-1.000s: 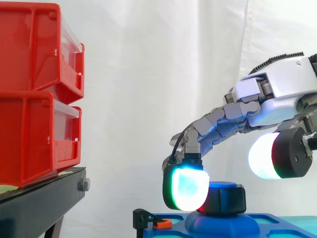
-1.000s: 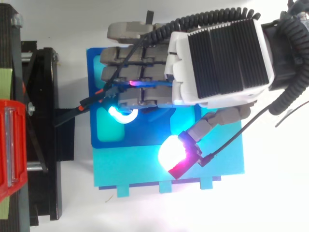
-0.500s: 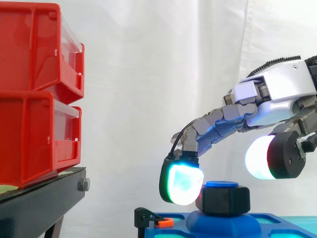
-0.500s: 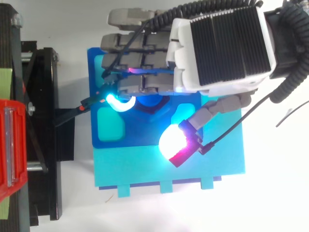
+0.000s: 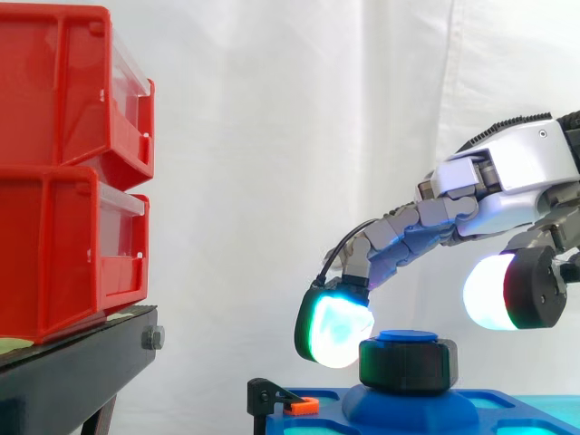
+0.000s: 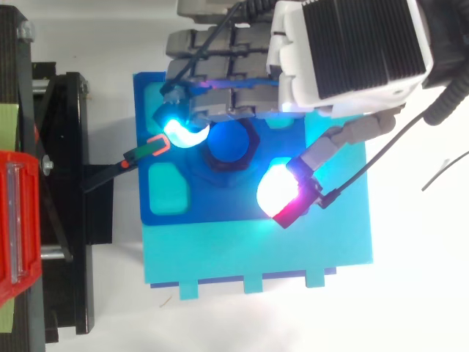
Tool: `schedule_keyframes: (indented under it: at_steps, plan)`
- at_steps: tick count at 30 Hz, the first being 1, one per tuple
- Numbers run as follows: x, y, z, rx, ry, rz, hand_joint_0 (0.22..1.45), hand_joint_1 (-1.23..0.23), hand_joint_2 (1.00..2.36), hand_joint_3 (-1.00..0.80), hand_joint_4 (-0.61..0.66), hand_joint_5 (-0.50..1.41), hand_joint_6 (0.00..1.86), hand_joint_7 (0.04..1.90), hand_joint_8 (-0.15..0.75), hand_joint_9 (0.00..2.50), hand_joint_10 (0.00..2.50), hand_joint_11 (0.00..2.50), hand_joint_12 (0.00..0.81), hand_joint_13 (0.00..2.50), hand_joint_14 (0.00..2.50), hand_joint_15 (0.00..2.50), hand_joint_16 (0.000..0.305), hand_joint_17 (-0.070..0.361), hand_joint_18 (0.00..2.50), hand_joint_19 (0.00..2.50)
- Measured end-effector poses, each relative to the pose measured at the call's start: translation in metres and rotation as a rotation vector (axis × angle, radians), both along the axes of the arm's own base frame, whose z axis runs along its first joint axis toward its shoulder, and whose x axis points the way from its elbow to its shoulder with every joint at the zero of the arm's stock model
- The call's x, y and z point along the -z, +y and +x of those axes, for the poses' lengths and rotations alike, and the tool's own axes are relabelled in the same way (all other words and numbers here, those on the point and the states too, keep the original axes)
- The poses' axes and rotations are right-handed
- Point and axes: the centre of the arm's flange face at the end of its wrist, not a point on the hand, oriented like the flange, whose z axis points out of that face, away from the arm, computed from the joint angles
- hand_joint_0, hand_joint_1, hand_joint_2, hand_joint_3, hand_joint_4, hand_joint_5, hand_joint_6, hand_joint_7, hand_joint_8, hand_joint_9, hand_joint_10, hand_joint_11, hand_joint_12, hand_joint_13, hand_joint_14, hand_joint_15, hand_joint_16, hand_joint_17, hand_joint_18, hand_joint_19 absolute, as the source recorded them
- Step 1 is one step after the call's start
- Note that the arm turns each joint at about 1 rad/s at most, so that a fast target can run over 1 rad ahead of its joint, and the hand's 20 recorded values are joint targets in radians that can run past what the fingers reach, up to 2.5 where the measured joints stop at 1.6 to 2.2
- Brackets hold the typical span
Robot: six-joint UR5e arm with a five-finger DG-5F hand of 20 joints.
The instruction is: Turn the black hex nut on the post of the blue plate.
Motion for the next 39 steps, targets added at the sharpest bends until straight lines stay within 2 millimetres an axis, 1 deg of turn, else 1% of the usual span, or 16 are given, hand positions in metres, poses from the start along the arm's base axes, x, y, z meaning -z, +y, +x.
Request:
schedule_keyframes:
  at_steps: [10,18,28,39]
  plan:
    - [0.001,-0.015,-0.006,-0.013,0.01,0.009,0.48,-0.4,1.0,-0.5,0.25,-0.18,0.5,0.9,0.3,0.38,0.0,0.0,0.388,0.12,0.0,0.0,0.049,0.111,0.0,0.18]
    - [-0.002,-0.019,-0.007,-0.022,0.004,0.012,0.48,-0.4,1.0,-0.5,0.25,-0.18,0.5,0.9,0.301,0.38,0.0,0.0,0.388,0.12,0.0,0.0,0.049,0.111,0.0,0.18]
    - [-0.02,-0.016,0.0,-0.023,-0.03,0.012,0.48,-0.4,1.0,-0.5,0.25,-0.18,0.5,0.89,0.301,0.38,0.0,0.0,0.386,0.13,0.0,0.01,0.048,0.109,0.0,0.18]
    - [-0.026,-0.004,0.011,-0.004,-0.076,0.012,0.48,-0.4,1.0,-0.5,0.25,-0.18,0.5,0.89,0.303,0.38,0.0,0.0,0.385,0.12,0.0,0.0,0.048,0.108,0.0,0.18]
